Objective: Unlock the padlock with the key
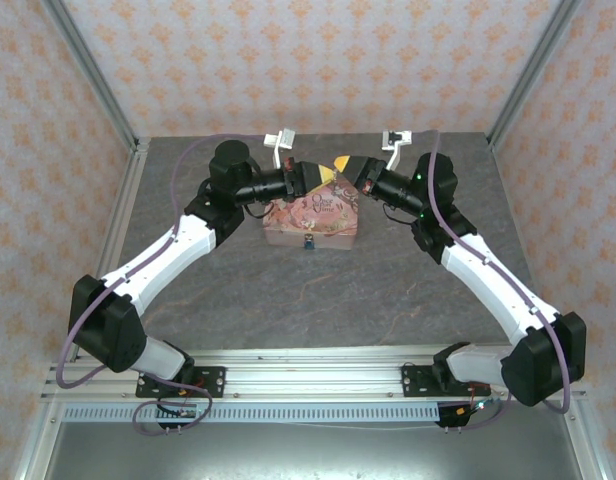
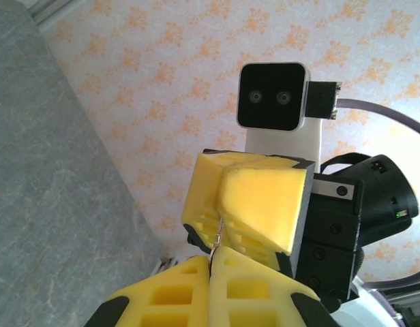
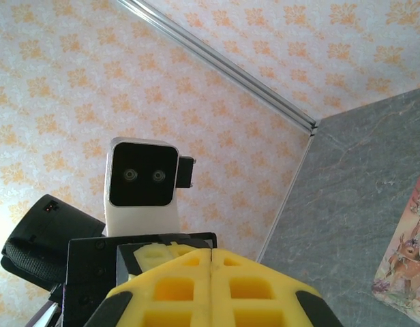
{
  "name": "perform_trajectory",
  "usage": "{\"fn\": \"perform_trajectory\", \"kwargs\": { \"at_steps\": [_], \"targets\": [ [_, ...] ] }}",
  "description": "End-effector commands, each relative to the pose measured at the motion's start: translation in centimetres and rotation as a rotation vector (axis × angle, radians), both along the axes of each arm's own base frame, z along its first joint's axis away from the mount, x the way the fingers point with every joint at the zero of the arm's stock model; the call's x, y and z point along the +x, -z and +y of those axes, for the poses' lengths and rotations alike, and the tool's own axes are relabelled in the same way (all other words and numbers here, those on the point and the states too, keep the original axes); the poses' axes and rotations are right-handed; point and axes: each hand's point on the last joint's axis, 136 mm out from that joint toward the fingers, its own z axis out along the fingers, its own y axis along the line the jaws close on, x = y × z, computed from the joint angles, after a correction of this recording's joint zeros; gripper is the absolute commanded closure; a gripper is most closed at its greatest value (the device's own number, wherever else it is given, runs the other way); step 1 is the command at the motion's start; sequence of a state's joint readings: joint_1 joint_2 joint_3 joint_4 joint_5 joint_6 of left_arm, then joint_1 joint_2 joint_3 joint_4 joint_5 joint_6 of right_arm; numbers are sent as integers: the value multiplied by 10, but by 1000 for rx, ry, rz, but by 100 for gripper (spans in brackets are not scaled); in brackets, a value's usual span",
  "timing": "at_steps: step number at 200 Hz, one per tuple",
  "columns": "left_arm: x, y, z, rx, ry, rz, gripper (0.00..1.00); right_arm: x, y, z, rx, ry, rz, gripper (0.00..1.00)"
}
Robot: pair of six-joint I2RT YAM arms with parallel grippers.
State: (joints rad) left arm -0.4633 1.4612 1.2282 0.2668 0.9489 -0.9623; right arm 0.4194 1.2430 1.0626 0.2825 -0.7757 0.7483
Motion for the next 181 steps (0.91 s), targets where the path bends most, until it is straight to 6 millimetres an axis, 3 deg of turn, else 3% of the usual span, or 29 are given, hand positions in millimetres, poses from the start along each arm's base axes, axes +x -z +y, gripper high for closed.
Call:
{"fn": "perform_trajectory", "kwargs": {
  "at_steps": [1,59,132,181],
  "targets": [
    [-13,-30,5,24,-18,-112,100,-9,-6,-1,2,4,-34,100],
    [-3,-35,4,-28,-48,-78,100,-4,-1,-9,39,75,-18,100],
    [3,-35,0,-83,-47,-51,84,7,-1,-16,81,173,-19,100],
    [3,-32,-1,-82,-40,-46,83,6,-2,-13,80,160,-20,100]
  ]
}}
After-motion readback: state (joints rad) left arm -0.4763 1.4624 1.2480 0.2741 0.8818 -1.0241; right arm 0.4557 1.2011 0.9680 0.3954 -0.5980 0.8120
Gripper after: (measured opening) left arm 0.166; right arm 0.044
